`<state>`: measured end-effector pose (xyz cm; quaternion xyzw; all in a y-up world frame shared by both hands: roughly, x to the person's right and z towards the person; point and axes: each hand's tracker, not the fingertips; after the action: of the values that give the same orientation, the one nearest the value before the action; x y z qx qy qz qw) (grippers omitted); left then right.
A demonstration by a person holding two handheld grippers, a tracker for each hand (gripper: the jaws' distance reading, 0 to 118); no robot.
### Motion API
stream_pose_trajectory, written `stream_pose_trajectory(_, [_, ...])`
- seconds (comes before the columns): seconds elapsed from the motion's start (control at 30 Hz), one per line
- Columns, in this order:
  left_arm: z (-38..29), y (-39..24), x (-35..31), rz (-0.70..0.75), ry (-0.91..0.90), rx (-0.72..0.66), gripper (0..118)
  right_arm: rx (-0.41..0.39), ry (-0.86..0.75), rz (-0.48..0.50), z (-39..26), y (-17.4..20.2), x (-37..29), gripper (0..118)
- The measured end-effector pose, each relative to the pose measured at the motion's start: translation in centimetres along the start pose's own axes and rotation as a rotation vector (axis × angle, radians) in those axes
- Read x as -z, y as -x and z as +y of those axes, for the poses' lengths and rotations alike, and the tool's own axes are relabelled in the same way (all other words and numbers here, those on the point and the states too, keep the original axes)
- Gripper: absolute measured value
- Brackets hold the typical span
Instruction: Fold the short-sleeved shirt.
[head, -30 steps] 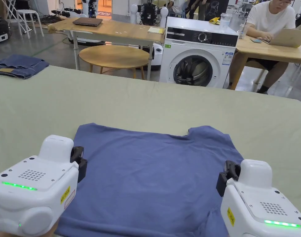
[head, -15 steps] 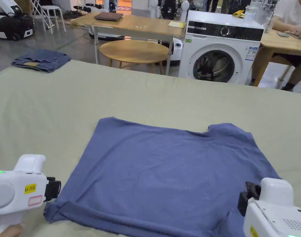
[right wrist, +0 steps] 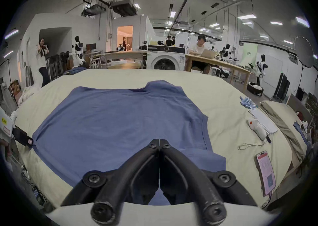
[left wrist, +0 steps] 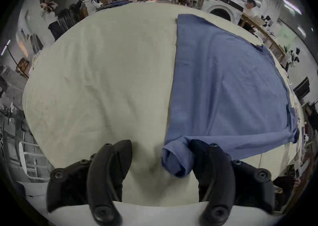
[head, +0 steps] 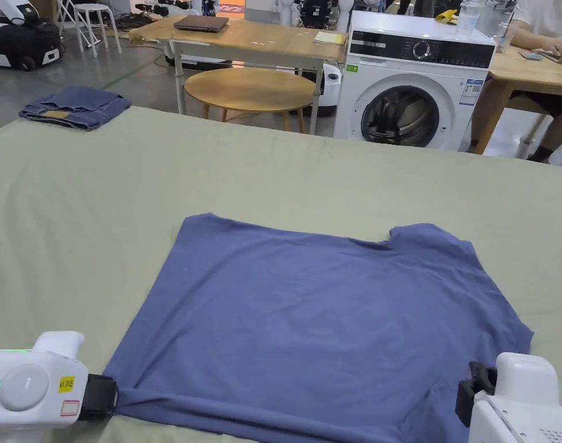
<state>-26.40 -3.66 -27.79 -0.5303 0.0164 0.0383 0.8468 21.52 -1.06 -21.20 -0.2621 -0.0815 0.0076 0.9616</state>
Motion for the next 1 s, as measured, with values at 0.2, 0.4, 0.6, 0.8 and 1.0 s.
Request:
stream_pose_trajectory(0.2, [0.2,-1.2,0.5,-0.023,-0.012,0.111,6,0.013,0.072,-0.013,-0.3,-2.1,-0.5,0])
stream_pose_trajectory(0.4, [-0.2,-1.8,0.2,-0.033,-0.021,0.153,2,0.014,0.238,-0.023,-0.9,-6.7,-1.0,57])
stream_pose_trajectory(0.6, [-0.8,-0.7,-0.6,-0.079,-0.047,0.092,2,0.03,0.407,-0.026,-3.7,-10.0,-0.5,64])
stream_pose_trajectory(0.8, [-1.0,-0.3,-0.7,-0.096,-0.057,0.077,2,0.057,0.463,0.028,-6.5,-10.1,0.6,46])
stream_pose_trajectory(1.0, [-1.0,-0.3,-1.4,-0.104,-0.08,0.082,2,0.029,0.419,0.071,-4.9,-9.7,-0.3,6])
